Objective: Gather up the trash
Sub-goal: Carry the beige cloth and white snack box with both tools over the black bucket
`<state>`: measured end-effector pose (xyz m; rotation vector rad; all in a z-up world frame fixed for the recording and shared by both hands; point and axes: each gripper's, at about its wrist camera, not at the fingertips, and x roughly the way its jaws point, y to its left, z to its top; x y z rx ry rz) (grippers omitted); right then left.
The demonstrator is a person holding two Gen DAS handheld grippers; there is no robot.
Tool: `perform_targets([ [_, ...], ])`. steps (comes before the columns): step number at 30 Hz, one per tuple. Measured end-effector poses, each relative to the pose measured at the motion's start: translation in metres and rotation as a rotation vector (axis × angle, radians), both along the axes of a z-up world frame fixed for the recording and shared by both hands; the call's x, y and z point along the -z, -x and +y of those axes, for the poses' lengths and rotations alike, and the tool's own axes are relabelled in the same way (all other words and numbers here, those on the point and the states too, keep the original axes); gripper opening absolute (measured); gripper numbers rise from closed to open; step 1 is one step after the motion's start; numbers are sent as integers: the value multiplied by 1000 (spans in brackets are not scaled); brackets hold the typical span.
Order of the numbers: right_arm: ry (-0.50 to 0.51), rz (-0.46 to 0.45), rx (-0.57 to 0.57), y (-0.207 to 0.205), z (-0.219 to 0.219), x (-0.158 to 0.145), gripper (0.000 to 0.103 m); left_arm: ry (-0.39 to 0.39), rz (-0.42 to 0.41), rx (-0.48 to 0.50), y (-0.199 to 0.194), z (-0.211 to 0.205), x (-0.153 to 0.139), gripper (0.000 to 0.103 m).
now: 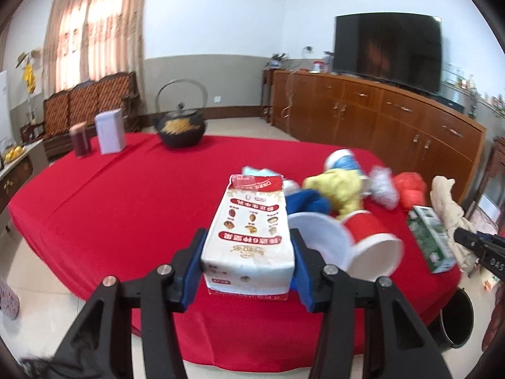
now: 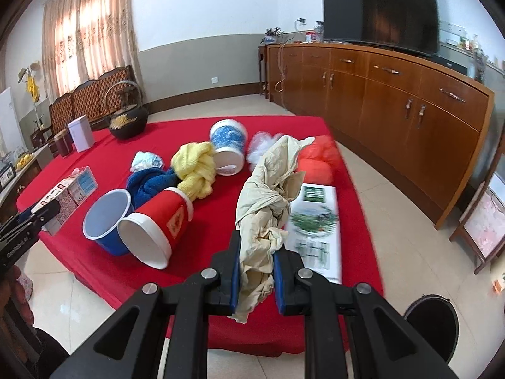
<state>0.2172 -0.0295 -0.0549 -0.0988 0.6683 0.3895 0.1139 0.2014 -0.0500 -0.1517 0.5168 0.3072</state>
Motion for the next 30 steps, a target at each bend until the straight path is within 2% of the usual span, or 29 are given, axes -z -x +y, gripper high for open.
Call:
perform_targets([
  [8,-12,-6,93,18,-59,-6,19,-7,-37,157,-8,-62,-20,51],
  [16,-5,3,240,39,-144,-4,19,0,-45,340,-21,-143,-23,51],
  [23,5,13,346,54,-209,-2,19,2,-30,472,-33,-205,-22,51],
  [30,10,24,403,63,-258,7,19,22,5,559,-41,-258,-6,51],
])
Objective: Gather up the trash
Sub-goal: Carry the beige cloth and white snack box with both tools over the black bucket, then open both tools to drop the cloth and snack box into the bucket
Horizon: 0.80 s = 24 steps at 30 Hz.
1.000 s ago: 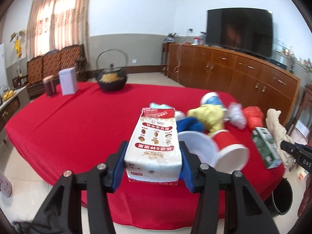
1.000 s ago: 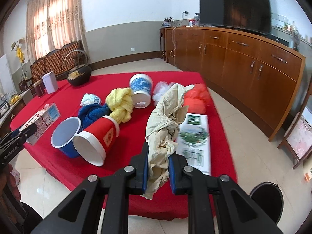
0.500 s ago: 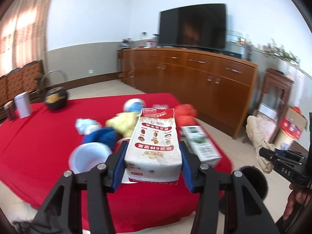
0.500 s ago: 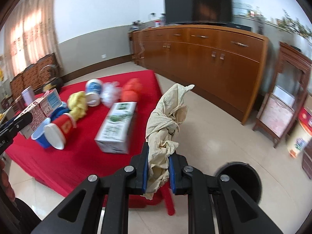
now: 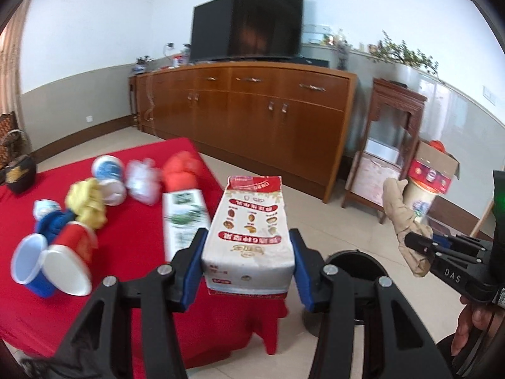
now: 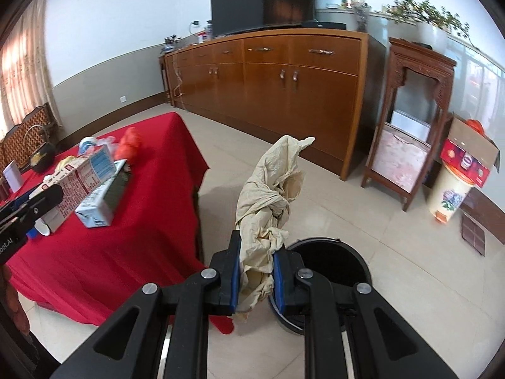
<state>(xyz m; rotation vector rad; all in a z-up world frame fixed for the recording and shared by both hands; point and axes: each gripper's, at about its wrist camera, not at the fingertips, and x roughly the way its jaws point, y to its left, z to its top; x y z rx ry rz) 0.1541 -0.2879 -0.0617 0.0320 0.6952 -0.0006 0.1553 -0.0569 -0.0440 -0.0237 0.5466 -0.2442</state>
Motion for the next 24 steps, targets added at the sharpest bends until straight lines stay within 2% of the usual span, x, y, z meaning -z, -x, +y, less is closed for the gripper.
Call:
perform_targets([
  [11,22,87,25,4,-79,47,19,-17,113,177,-14,-98,43,51],
  [15,15,146,10,-8,-103,74,19,-17,176,222,-25,-131,65,51],
  [24,13,291,-83,-45,-153,143,19,-80,295,310,-48,-195,120,51],
])
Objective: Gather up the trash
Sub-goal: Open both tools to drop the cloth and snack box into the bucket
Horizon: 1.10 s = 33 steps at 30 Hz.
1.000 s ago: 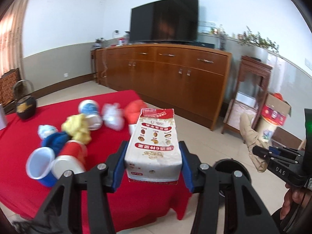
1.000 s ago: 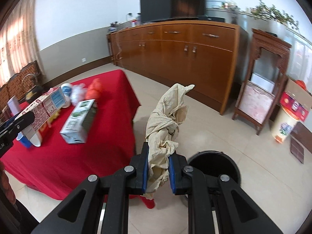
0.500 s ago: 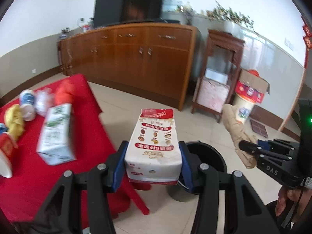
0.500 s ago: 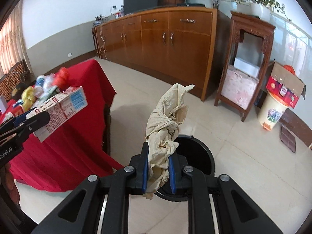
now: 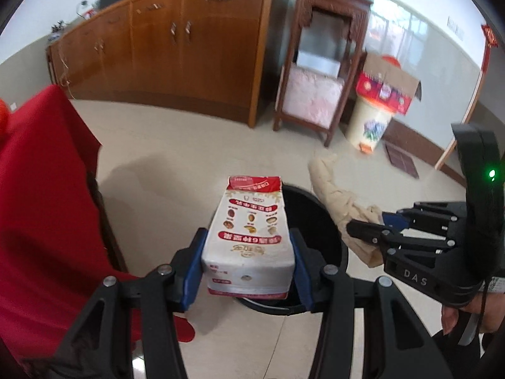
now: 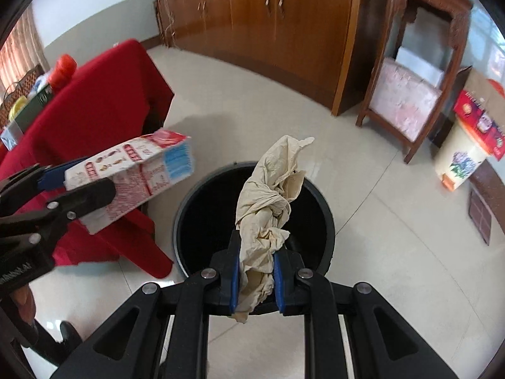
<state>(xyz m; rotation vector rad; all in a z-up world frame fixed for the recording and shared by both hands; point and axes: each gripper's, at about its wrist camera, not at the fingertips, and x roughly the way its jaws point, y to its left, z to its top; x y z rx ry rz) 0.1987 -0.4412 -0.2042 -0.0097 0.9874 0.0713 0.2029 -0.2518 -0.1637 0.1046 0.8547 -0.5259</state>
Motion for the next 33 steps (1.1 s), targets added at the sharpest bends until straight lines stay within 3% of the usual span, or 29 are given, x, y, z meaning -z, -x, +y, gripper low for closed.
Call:
perform_targets([
  [8,-22,98,-72,-22,-14,59,21,-15,72,21,-13,-22,32,54],
  [9,-16,98,-72,-24,-14,64,32,-6,76,18,-15,-21,35,58],
  [10,-1,102,-68,-26,-15,72,62,-19,88,4,-18,-22,39,71],
  [12,60,107,-32,-28,-21,85,87,-37,75,-27,-20,-17,41,74],
  [16,45,146,73,-29,-42,96,87,-82,49,-86,-17,-2,36,97],
  [28,46,-33,220,-15,-31,9,94,-92,-46,-171,-3,39,-19,103],
  [33,17,-68,232,-4,-11,-25,94,-43,-59,-187,9,60,-43,103],
])
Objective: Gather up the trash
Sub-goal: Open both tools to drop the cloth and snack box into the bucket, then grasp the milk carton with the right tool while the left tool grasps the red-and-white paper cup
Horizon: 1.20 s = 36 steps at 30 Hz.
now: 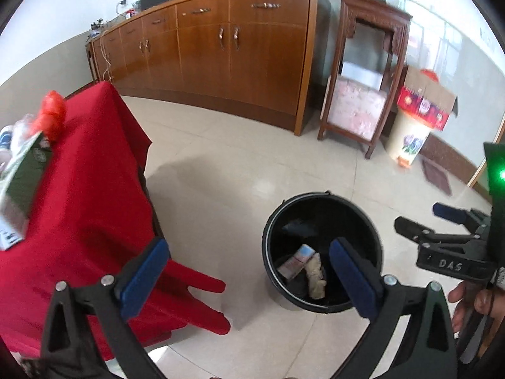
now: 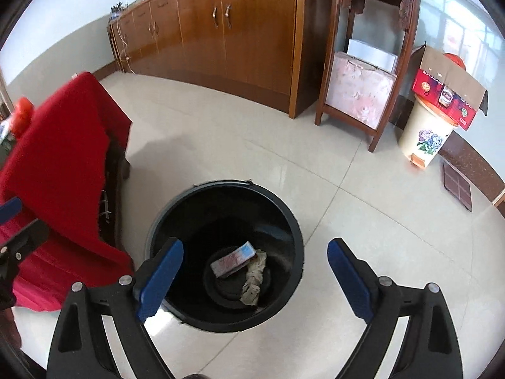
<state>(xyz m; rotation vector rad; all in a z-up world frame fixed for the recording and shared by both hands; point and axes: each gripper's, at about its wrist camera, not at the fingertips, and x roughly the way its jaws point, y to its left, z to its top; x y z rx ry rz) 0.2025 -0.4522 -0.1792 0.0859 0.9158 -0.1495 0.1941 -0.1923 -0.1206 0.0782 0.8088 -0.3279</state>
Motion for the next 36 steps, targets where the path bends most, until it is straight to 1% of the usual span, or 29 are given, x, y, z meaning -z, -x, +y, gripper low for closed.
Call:
perform_targets([
  [2,-11,-20,-9,6,10,-13,94,37,-13,-4,7,10,-11,103],
  [5,-40,-48,-33,17,29,-30,94,66,-58,-21,19,33,-31,103],
  [7,-54,-61,-54,21,42,-40,94,82,-91,-47,27,49,-43,103],
  [10,-56,-81,-75,26,67,-54,94,116,-112,-87,35,77,-57,102],
  [13,-69,-107,-96,29,92,-66,94,121,-140,-152,45,104,-68,102],
  [17,-81,-149,-137,31,126,-82,94,94,-197,-253,62,142,-77,102],
  [23,-70,-203,-247,31,184,-103,94,70,-238,-375,82,195,-77,102],
  [27,-52,-224,-303,31,224,-114,94,62,-236,-461,93,236,-67,102],
  [29,-45,-227,-332,30,245,-116,94,73,-234,-497,97,258,-63,102],
  [31,-51,-227,-357,30,261,-116,94,84,-234,-522,100,273,-61,102],
  [36,-47,-240,-403,28,297,-118,94,90,-247,-545,97,295,-58,99],
])
